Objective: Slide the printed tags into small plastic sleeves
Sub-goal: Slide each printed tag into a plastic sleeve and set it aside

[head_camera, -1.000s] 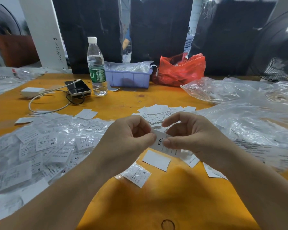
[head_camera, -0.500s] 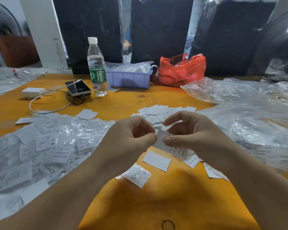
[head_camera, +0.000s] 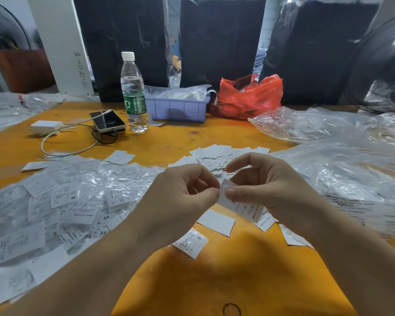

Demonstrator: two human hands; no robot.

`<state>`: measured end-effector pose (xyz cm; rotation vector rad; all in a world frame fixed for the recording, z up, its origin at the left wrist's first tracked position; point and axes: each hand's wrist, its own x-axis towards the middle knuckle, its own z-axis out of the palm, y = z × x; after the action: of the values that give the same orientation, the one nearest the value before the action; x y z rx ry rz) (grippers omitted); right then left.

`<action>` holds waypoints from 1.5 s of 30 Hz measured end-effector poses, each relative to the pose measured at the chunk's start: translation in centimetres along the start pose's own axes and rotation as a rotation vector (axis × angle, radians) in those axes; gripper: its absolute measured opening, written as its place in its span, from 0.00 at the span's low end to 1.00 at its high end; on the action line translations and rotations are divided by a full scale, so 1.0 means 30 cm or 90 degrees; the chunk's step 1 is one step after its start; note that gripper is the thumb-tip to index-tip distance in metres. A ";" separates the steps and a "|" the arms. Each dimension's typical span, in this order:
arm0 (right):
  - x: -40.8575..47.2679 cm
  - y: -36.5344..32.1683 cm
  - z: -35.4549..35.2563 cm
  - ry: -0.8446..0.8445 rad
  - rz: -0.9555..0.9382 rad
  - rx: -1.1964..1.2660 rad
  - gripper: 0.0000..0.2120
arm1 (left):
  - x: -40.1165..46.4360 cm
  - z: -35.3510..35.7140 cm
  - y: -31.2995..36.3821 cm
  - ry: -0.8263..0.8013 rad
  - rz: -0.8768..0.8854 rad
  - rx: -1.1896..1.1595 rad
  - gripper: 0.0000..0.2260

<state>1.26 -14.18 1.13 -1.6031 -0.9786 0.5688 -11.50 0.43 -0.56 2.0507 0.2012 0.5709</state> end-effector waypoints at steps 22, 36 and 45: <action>0.002 0.008 -0.037 0.126 -0.086 -0.249 0.07 | 0.055 -0.096 -0.021 -0.007 -0.157 0.114 0.06; 0.006 0.015 -0.210 0.448 -0.067 -0.653 0.08 | 0.012 0.045 -0.034 -0.031 0.032 0.470 0.14; 0.006 0.047 -0.226 0.254 0.335 -0.722 0.10 | 0.013 0.095 -0.053 -0.154 0.101 0.474 0.13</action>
<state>7.11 -17.85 1.60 -2.8883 -0.5496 -0.0526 -9.68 -0.79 -3.00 2.8560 0.1132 0.3607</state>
